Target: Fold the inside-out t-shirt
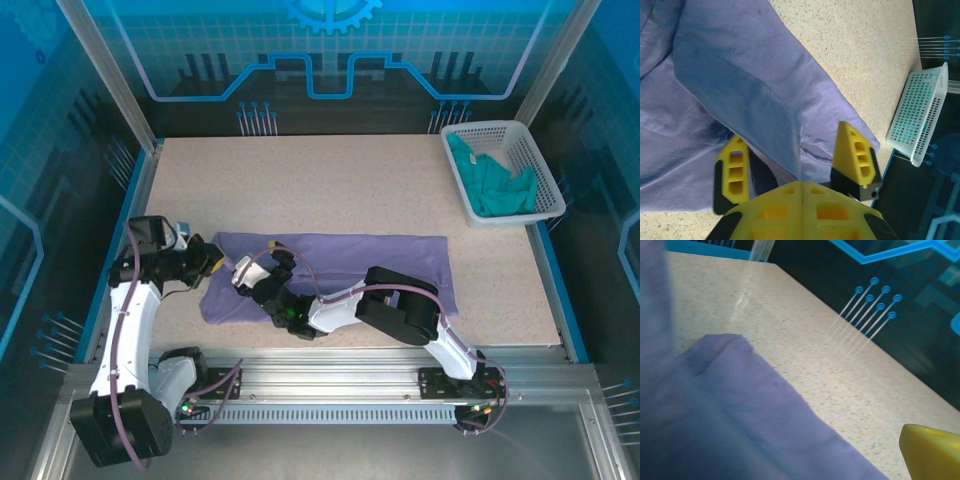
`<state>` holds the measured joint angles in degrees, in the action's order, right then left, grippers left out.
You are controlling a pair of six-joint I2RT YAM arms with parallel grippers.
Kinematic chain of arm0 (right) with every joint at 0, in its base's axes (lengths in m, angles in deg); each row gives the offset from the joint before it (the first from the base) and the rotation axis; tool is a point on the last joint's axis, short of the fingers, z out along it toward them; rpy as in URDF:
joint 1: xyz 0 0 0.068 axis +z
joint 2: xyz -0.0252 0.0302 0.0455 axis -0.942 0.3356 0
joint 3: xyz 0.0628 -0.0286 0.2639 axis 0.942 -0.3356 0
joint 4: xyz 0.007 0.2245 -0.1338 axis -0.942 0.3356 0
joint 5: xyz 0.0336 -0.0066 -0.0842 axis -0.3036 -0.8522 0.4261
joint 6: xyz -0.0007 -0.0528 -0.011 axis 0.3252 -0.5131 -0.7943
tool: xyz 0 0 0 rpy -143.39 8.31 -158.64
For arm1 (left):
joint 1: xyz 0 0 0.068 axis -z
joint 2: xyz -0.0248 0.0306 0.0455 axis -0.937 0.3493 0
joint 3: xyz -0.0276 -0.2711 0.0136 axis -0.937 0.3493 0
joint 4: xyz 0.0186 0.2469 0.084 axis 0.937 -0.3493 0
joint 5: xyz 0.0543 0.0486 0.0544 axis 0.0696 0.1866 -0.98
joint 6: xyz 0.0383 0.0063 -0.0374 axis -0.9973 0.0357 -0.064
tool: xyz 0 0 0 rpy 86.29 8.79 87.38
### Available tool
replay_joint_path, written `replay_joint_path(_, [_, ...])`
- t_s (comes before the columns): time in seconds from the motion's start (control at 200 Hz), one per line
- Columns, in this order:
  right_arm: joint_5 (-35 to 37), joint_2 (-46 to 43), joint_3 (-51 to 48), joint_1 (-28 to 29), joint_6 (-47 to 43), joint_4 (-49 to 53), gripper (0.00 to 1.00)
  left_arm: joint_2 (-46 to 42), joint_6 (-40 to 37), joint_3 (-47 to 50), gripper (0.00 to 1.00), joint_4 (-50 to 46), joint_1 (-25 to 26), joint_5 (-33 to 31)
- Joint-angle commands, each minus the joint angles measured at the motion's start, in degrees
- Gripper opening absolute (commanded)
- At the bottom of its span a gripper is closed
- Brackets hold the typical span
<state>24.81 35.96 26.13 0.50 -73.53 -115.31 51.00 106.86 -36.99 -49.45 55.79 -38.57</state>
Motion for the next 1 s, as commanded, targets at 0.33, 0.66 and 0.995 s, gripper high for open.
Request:
replay_joint_path(0.33, [4.3,-14.9,-8.4,0.9,7.6,20.9,0.52,-0.8,-2.0,1.5,0.0,-0.3,-0.1,-2.8])
replay_joint_path(0.66, [-10.8,-21.2,-12.8,0.8,6.3,32.5,0.14,-3.2,-4.1,4.8,0.0,-1.7,-0.1,-5.0])
replay_joint_path(0.995, [-37.5,-30.9,-16.8,-2.4,6.5,51.4,0.34,-8.9,-0.2,5.5,0.08,-6.6,5.0,-10.2])
